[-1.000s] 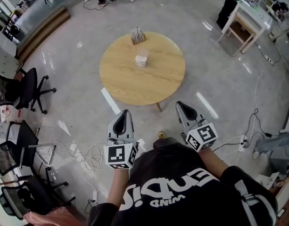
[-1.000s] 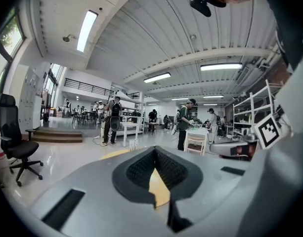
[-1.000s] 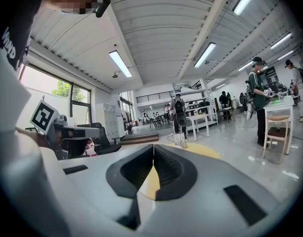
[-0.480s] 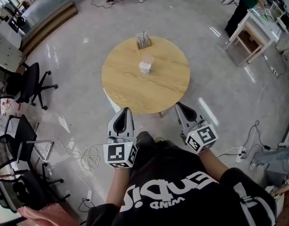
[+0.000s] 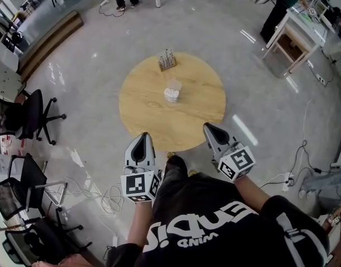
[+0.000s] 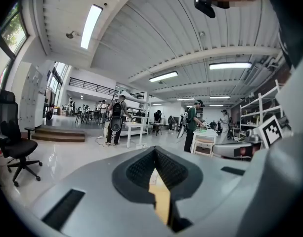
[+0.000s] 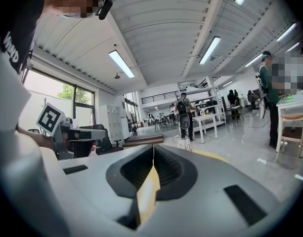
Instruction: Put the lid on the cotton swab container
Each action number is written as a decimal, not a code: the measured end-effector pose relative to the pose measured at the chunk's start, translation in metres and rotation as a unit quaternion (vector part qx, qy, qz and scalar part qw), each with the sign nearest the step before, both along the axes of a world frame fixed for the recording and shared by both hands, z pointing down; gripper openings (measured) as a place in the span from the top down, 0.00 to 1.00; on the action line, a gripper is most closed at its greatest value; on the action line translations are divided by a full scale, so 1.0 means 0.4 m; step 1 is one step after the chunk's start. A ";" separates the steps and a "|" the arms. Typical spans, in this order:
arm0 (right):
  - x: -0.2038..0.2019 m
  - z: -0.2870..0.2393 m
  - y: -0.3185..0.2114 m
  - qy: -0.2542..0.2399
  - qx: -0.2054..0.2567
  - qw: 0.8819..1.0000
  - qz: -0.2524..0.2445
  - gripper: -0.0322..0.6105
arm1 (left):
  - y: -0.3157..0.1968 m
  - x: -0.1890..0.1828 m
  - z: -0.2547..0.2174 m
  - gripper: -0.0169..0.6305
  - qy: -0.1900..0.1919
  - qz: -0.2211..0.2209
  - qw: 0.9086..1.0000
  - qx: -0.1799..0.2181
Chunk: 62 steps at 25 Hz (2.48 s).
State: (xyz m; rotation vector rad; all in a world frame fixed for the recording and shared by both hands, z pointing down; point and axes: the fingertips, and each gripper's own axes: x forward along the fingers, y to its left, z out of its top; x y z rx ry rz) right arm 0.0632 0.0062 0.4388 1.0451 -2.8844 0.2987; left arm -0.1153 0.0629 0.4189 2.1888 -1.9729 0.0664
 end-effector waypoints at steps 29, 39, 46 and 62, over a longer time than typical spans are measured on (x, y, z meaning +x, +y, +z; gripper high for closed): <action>-0.172 -0.013 -0.320 0.007 -0.003 1.000 0.027 0.95 | -0.392 -0.078 0.014 0.96 0.001 0.105 0.994 -0.015; -0.182 -0.027 -0.334 -0.021 0.004 1.000 -0.021 0.86 | -0.408 -0.060 0.003 0.96 0.000 0.086 0.996 -0.011; -0.203 -0.014 -0.344 -0.020 0.011 0.997 -0.077 0.48 | -0.426 -0.048 0.007 0.96 -0.003 0.083 0.996 -0.016; -0.214 0.211 -0.417 0.044 -0.062 0.992 -0.101 0.48 | -0.465 -0.034 0.009 0.96 -0.017 0.079 0.996 -0.026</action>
